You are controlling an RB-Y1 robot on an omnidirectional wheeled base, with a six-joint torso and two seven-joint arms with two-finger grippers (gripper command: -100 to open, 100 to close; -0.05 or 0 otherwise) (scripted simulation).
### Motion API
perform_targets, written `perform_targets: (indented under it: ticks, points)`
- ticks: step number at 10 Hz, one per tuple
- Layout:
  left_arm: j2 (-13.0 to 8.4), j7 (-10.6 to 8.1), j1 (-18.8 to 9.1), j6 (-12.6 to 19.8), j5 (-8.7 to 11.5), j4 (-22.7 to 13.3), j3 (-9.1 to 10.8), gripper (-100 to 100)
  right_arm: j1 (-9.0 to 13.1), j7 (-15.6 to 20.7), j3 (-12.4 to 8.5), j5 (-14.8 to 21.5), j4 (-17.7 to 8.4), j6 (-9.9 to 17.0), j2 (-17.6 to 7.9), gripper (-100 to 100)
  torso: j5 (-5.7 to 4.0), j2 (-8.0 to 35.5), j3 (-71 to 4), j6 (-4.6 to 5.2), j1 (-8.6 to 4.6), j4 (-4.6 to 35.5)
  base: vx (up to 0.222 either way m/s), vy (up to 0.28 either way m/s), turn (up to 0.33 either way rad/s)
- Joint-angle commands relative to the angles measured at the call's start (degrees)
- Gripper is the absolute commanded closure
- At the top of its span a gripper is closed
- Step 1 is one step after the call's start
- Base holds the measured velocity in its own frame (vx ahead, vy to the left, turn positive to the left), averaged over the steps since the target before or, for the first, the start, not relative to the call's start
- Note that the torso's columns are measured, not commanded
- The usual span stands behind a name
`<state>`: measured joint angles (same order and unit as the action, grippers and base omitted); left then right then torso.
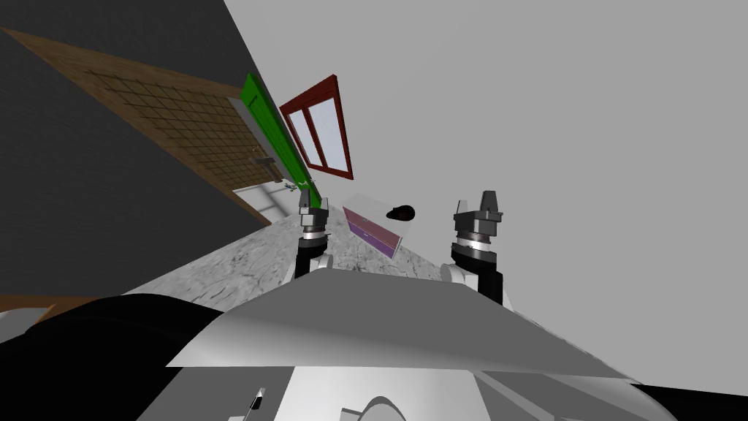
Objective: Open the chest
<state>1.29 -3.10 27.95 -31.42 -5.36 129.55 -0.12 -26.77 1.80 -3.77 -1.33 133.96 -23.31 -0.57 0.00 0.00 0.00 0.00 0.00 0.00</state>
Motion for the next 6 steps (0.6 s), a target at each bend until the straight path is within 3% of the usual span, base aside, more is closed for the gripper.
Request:
perform_targets:
  ticks: [1, 6]
  points:
    - [0.0, 0.00, 0.0, 0.0, 0.0, 0.0, 0.00, 0, 0.0, 0.0, 0.0, 0.0, 0.0, 0.0, 0.0, 0, 0.00, 2.3, -4.7, 0.00, 0.00, 2.3, 0.000, 0.000, 0.000]
    - [0.0, 0.00, 0.0, 0.0, 0.0, 0.0, 0.00, 0, 0.0, 0.0, 0.0, 0.0, 0.0, 0.0, 0.0, 0, 0.00, 22.7, -45.4, 0.00, 0.00, 22.7, 0.000, 0.000, 0.000]
